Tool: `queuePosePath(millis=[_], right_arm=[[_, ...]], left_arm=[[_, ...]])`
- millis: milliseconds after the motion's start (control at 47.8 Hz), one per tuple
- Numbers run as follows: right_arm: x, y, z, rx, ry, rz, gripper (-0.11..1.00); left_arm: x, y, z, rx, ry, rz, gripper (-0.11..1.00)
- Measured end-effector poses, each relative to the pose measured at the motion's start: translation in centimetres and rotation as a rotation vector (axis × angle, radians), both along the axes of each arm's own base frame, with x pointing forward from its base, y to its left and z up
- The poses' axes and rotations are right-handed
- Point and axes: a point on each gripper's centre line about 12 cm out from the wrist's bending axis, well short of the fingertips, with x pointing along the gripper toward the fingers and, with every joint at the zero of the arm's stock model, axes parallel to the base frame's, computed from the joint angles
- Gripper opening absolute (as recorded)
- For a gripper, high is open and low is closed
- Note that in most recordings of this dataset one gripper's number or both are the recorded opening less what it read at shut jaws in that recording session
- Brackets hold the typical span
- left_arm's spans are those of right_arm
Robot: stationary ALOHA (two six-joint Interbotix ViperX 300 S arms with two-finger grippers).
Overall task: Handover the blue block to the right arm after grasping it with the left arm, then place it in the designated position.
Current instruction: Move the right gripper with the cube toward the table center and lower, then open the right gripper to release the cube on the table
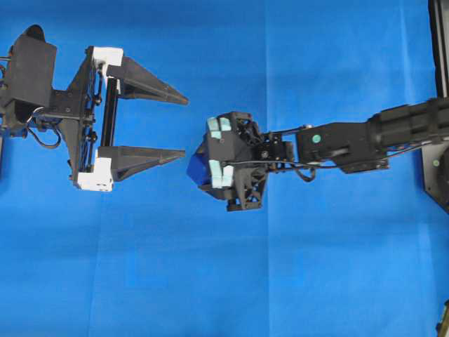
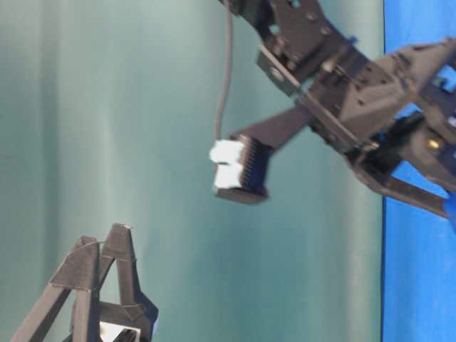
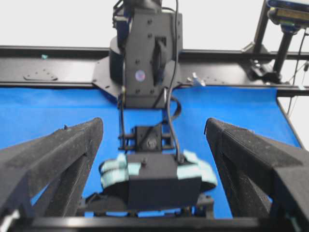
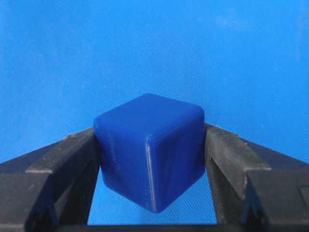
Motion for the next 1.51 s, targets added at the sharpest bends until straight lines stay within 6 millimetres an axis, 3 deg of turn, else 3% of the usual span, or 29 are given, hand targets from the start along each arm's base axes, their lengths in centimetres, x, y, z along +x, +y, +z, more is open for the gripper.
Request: queuePosePath(millis=[984, 1131, 1173, 1508], right_arm=[[0.8, -0.4, -1.6, 0.004, 0.009, -0.011, 0.49], [0.8, -0.5, -1.6, 0.019, 0.011, -0.028, 0.86], [0.8, -0.5, -1.7, 0.022, 0.011, -0.032, 0.91], [0.6, -0.6, -1.4, 0.021, 0.025, -0.034, 0.83]], left_arm=[[0.0, 0.0, 0.0, -0.003, 0.0, 0.0, 0.91], [0.0, 0.0, 0.0, -0.006, 0.002, 0.001, 0.91], [0.0, 0.0, 0.0, -0.005, 0.0, 0.0, 0.91], [0.0, 0.0, 0.0, -0.006, 0.002, 0.0, 0.91]])
